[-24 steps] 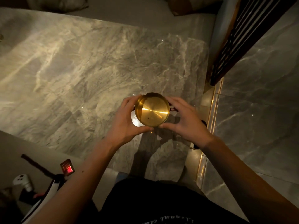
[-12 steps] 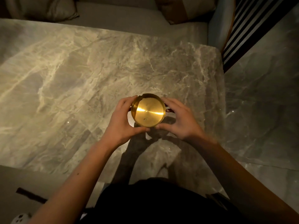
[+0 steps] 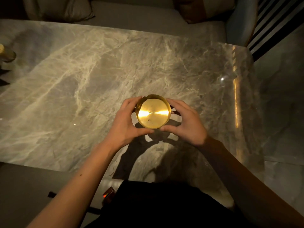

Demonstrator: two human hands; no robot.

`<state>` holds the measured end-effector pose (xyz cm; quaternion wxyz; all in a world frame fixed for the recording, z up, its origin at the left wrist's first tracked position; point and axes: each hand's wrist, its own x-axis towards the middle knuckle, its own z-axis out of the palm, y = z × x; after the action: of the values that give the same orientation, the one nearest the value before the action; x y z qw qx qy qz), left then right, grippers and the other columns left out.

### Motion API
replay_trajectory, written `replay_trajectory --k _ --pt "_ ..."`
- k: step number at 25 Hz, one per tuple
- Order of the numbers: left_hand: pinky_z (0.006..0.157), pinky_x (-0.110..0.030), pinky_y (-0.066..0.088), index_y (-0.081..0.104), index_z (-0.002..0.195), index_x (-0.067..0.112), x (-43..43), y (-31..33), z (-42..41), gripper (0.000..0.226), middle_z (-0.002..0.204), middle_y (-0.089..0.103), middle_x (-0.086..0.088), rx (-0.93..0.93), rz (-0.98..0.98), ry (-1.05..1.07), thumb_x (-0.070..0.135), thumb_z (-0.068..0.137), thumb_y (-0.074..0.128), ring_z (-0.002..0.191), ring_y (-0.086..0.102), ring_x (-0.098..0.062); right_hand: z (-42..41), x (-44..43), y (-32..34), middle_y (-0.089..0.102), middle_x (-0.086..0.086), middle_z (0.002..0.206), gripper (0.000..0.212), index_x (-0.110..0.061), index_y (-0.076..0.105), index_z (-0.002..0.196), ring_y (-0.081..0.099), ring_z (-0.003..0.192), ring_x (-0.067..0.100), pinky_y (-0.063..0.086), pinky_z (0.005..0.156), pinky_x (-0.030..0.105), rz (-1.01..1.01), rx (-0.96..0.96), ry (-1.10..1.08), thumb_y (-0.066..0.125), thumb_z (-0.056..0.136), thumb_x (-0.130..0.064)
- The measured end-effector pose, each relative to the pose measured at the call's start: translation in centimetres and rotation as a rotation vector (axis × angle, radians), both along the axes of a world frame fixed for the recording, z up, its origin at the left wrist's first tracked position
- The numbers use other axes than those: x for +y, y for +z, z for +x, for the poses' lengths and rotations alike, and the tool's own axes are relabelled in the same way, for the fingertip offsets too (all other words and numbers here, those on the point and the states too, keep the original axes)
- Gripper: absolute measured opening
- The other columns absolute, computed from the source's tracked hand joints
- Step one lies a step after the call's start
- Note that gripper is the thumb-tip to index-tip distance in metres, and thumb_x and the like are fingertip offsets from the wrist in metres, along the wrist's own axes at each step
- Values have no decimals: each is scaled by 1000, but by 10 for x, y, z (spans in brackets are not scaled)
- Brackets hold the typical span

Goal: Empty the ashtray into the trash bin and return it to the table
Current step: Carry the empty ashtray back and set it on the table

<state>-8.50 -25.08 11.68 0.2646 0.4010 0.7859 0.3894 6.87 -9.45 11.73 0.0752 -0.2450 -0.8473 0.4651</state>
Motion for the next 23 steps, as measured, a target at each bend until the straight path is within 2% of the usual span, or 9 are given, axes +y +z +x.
replay_trajectory --k 4,9,14,16,20,21,23 --pt "97 -8 36 42 141 23 -22 9 -4 103 135 46 6 36 6 62 36 52 93 118 46 -1 -13 -12 3 52 -6 132 88 -20 48 139 52 117 6 47 99 23 -20 57 57 88 62 -29" --pt "95 -2 35 44 139 27 -50 13 -19 100 133 46 11 27 6 176 37 52 92 119 43 9 -46 -28 3 53 -2 135 89 -20 46 140 53 118 11 49 100 31 -43 61 144 88 62 -32" --pt "101 -18 41 45 136 32 -78 8 -59 97 132 47 12 2 38 200 38 51 91 123 47 -2 -91 -51 1 52 -4 134 88 -20 46 140 50 118 6 44 103 25 -41 30 176 88 63 -33" --pt "101 -19 42 44 135 35 -96 1 -89 97 131 48 12 -14 51 201 38 51 91 122 48 -1 -121 -69 -3 51 -7 135 88 -22 45 141 49 118 3 42 103 20 -49 7 175 88 64 -31" --pt "99 -10 38 43 133 38 -146 -20 -169 96 131 47 12 -43 47 193 39 49 90 120 48 2 -198 -122 -21 48 -11 134 86 -25 45 141 44 114 -6 33 94 0 -44 -44 140 87 65 -28" --pt "97 -6 37 43 133 37 -160 -27 -192 97 131 46 12 -51 42 178 38 49 91 119 47 3 -220 -137 -27 49 -9 135 87 -24 45 141 44 114 -5 32 94 -1 -21 -52 136 87 65 -30" --pt "90 2 35 44 133 36 -192 -35 -236 98 131 45 13 -77 22 156 33 49 94 114 46 10 -263 -173 -35 49 -3 137 89 -20 44 142 44 116 0 35 100 8 9 -86 143 87 65 -33"
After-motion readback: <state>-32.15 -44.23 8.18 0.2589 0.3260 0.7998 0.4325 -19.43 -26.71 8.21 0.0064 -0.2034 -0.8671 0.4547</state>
